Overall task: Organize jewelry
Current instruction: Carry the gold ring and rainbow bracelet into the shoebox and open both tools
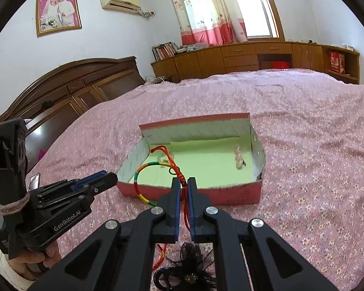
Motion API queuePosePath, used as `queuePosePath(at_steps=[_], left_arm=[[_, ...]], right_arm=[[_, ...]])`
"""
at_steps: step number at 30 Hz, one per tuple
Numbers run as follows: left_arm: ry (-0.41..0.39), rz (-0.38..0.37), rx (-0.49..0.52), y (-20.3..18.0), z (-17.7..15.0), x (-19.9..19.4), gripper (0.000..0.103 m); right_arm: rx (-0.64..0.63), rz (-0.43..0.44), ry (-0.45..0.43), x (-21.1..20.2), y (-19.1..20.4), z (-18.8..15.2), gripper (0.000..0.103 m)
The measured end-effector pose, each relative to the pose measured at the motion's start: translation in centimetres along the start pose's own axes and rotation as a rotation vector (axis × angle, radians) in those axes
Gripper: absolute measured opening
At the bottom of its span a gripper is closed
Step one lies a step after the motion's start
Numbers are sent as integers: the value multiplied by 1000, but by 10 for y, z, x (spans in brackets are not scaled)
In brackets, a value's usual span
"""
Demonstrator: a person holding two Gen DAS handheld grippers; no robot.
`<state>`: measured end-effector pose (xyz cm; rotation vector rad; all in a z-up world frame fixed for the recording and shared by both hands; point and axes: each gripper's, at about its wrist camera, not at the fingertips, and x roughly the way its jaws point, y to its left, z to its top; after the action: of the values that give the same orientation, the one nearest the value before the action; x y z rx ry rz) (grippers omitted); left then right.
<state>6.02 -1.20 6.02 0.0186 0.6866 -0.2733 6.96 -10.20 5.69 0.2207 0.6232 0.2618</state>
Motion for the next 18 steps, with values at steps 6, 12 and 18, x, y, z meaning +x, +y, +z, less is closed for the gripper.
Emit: queuePosePath(at_steps=[6, 12, 18], left_arm=[[-33, 9, -3, 4, 8, 4, 7], [-72, 25, 2, 8, 21, 5, 7], [-89, 42, 13, 12, 31, 15, 7]], right_arm=[[-9, -1, -35, 0, 2, 10, 7], [-13, -11, -62, 4, 1, 18, 7], [-6, -29, -68, 16, -7, 27, 7]])
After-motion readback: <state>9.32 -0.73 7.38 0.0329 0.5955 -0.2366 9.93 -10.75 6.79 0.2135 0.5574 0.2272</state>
